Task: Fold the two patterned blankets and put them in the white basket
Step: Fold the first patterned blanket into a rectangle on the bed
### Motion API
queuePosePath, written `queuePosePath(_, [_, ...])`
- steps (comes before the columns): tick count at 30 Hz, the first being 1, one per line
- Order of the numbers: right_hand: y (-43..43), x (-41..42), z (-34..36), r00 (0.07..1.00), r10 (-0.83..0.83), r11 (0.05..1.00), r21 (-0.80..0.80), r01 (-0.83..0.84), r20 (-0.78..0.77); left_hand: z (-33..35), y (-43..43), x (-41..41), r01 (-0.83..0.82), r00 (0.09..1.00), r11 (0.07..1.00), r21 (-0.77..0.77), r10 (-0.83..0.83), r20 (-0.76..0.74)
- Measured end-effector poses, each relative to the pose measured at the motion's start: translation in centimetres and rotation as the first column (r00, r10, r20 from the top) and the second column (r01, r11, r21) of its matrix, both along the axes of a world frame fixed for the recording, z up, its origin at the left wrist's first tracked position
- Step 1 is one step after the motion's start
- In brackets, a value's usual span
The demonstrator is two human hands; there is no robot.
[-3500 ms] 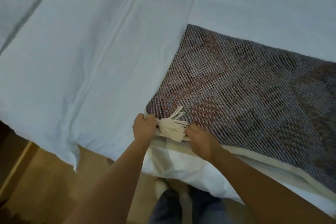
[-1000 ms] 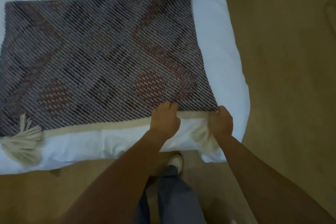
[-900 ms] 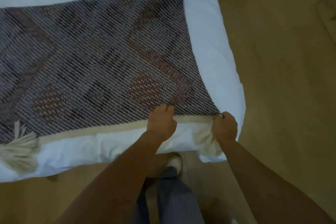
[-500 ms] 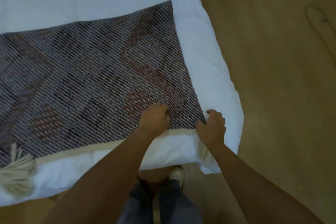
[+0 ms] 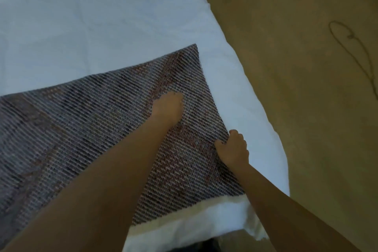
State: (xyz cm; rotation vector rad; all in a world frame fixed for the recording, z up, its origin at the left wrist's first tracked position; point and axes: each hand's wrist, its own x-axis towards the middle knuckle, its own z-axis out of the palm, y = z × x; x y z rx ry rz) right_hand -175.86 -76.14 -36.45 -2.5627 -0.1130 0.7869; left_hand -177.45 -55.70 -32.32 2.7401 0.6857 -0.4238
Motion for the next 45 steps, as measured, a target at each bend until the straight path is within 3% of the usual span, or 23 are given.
queuePosePath(4, [1.1,0.5,-1.5,0.999,-0.042,0.989,-0.142,0.037,-0.032,-0.7,4.2,3.9,0.076,0.997,0.996,0.055,-0.077,0.016])
queuePosePath(7, [1.6,1.3,-2.4,0.996,-0.053,0.986,-0.159,0.041,-0.074,-1.8,6.2,7.2,0.213,0.977,0.969,0.125,-0.209,-0.038])
queuePosePath(11, [2.2,2.2,-3.0,0.989,-0.074,0.989,-0.140,0.056,-0.128,-3.8,6.0,11.1,0.538,0.839,0.829,0.153,-0.510,-0.187])
queuePosePath(19, [2.4,2.3,-3.9,0.984,-0.123,0.987,-0.118,0.109,-0.126,-6.3,3.0,13.8,0.738,0.674,0.663,0.129,-0.710,-0.206])
queuePosePath(25, [1.6,1.9,-4.0,0.977,-0.176,0.972,-0.181,0.153,-0.119,-5.7,3.4,13.4,0.767,0.641,0.592,0.245,-0.721,-0.264])
queuePosePath(29, [-0.2,0.1,-2.9,0.985,-0.098,0.964,-0.259,0.058,-0.143,-3.9,4.2,11.7,0.701,0.713,0.609,0.370,-0.601,-0.361])
queuePosePath(36, [0.2,-5.3,0.8,0.995,0.086,0.995,-0.044,-0.084,0.051,-0.5,5.5,4.8,0.549,0.836,0.685,0.480,-0.455,-0.307])
queuePosePath(45, [6.2,-15.8,4.1,0.973,0.155,0.974,0.136,-0.179,0.170,3.1,10.0,-10.5,0.294,0.956,0.828,0.477,-0.255,-0.147])
